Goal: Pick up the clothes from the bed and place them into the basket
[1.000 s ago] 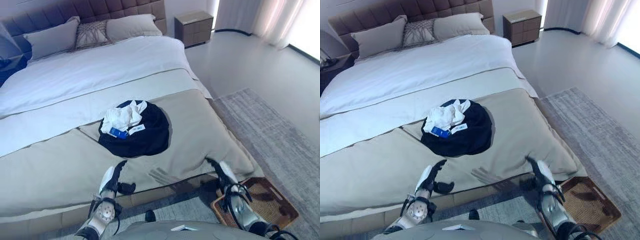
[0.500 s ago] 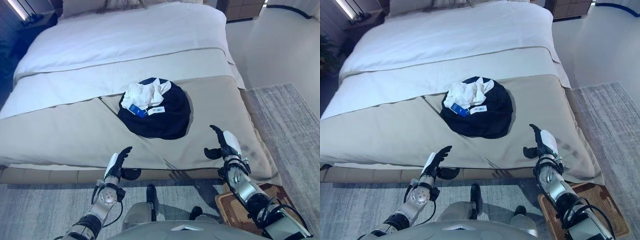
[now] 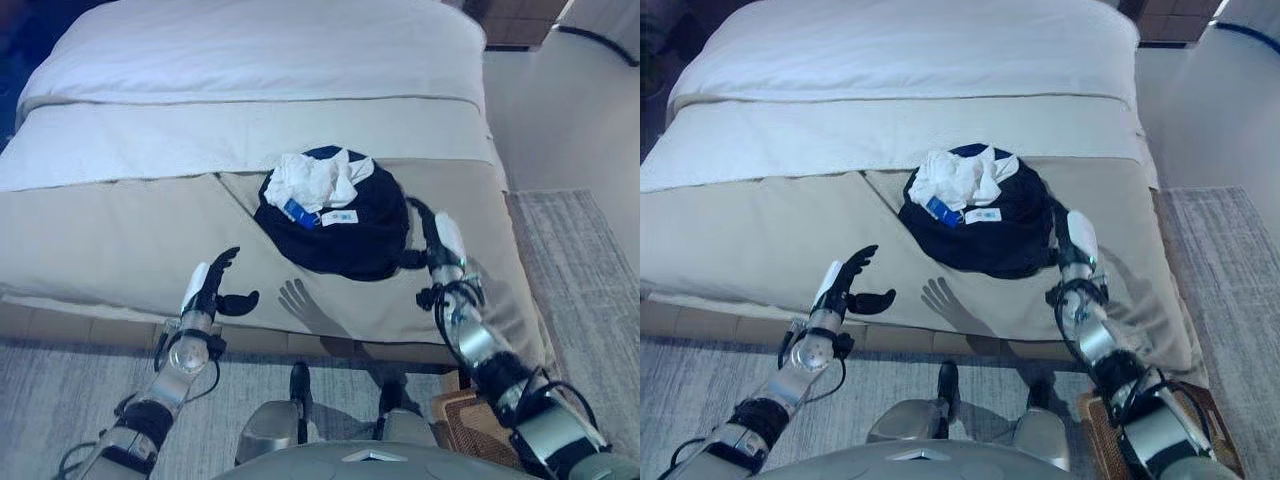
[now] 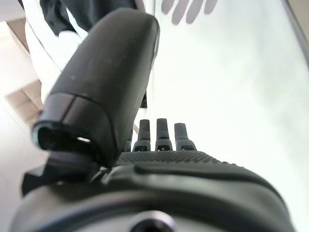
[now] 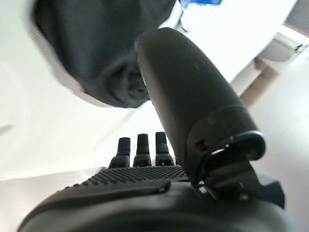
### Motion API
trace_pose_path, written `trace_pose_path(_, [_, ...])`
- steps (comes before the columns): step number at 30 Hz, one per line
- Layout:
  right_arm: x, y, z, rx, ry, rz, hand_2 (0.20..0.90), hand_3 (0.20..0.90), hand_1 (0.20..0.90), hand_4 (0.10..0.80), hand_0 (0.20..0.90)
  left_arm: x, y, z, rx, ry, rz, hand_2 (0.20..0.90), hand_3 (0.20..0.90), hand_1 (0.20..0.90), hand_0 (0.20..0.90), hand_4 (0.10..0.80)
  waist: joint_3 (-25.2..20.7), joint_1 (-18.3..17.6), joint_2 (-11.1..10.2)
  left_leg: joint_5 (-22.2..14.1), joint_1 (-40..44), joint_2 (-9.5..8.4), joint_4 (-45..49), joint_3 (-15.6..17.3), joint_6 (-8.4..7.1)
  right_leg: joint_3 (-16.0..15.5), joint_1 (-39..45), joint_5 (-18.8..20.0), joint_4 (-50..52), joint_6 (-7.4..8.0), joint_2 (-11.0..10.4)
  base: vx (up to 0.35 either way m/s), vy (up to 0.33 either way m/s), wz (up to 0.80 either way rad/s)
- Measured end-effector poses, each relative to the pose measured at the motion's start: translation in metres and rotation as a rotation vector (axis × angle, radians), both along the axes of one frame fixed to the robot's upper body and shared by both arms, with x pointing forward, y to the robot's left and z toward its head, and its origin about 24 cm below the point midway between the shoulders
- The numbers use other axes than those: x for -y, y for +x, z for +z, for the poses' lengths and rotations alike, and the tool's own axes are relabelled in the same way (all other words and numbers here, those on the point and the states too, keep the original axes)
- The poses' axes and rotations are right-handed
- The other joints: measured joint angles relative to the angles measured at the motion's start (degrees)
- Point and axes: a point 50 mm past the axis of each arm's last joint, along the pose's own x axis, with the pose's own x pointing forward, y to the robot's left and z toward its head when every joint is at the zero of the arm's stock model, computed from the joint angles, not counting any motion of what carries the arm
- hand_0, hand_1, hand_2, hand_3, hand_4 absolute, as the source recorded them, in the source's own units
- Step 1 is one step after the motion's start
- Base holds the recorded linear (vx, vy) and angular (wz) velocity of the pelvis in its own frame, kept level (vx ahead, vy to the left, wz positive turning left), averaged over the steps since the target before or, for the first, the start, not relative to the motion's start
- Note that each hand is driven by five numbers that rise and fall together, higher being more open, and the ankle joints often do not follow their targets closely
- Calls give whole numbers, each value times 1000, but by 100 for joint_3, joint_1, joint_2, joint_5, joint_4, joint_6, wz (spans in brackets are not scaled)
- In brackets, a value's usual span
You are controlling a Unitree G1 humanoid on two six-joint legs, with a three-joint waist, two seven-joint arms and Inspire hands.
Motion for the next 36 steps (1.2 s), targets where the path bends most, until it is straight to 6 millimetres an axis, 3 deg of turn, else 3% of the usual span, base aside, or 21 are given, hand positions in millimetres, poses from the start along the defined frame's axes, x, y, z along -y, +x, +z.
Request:
trace_pose_path(2, [-1,12,16,19,7,2,900,900,900,800,900,0,-8,-4,-17,-21,2,900,900,900,900,800,1,202,-3,42,4,171,1,-48,-73,-130,215,191,-366,-141,204,76,-46,8])
trace_pose_path(8, [25,40,70,91,-29,-61,900,900,900,800,900,8,-22,-12,-54,-109,-13,900,900,900,900,800,15,459,-3,120,-56,338,2,-343,-278,-543,395,204,-483,-170,397,50,32,28])
trace_pose_path(14, [36,64,130,183,-19,-92,900,900,900,800,900,12,-16,1,7,-168,-46,900,900,900,900,800,233,846,149,115,-530,241,218,-627,-373,-827,155,153,-433,-226,343,-39,78,27])
trace_pose_path(17, [42,71,160,231,17,-126,900,900,900,800,900,17,-3,25,113,-192,-91,900,900,900,900,800,656,1003,370,64,-1037,130,696,-765,-489,-956,-341,-74,218,-247,190,-90,88,26])
trace_pose_path(19, [44,75,177,251,43,-153,900,900,900,800,900,19,6,46,203,-196,-133,900,900,900,900,800,997,1084,434,-13,-1412,19,1087,-758,-556,-942,-929,-462,1149,-292,-41,-42,83,17])
trace_pose_path(22, [49,76,186,253,39,-180,900,900,900,800,900,24,21,74,311,-193,-179,900,900,900,900,800,1545,1215,425,-327,-1826,-313,1810,-735,-402,-892,-1580,-1075,2548,-353,-498,18,57,25])
trace_pose_path(27, [54,77,182,217,92,-210,900,900,900,800,900,30,25,84,356,-207,-187,900,900,900,900,800,1746,1332,426,-730,-2665,-634,3025,-631,-202,-907,-2308,-1493,3729,-415,-954,-26,51,17])
trace_pose_path(34, [61,76,209,293,164,-288,900,900,900,800,900,38,14,83,350,-236,-211,900,900,900,900,800,1768,1267,435,-1101,-3788,-748,4213,-507,14,-755,-3303,-1790,4762,-442,-1165,-6,25,3])
trace_pose_path(35, [61,76,211,295,175,-293,808,793,808,693,808,37,13,83,349,-235,-208,900,900,900,900,800,1768,1260,436,-1158,-3923,-743,4349,-489,34,-730,-3429,-1813,4882,-465,-1174,13,29,-5])
trace_pose_path(36, [61,76,214,295,183,-300,589,538,589,438,589,37,13,82,350,-233,-205,900,900,900,900,800,1768,1239,436,-1218,-4067,-737,4483,-468,39,-712,-3566,-1861,4987,-538,-1190,0,0,0])
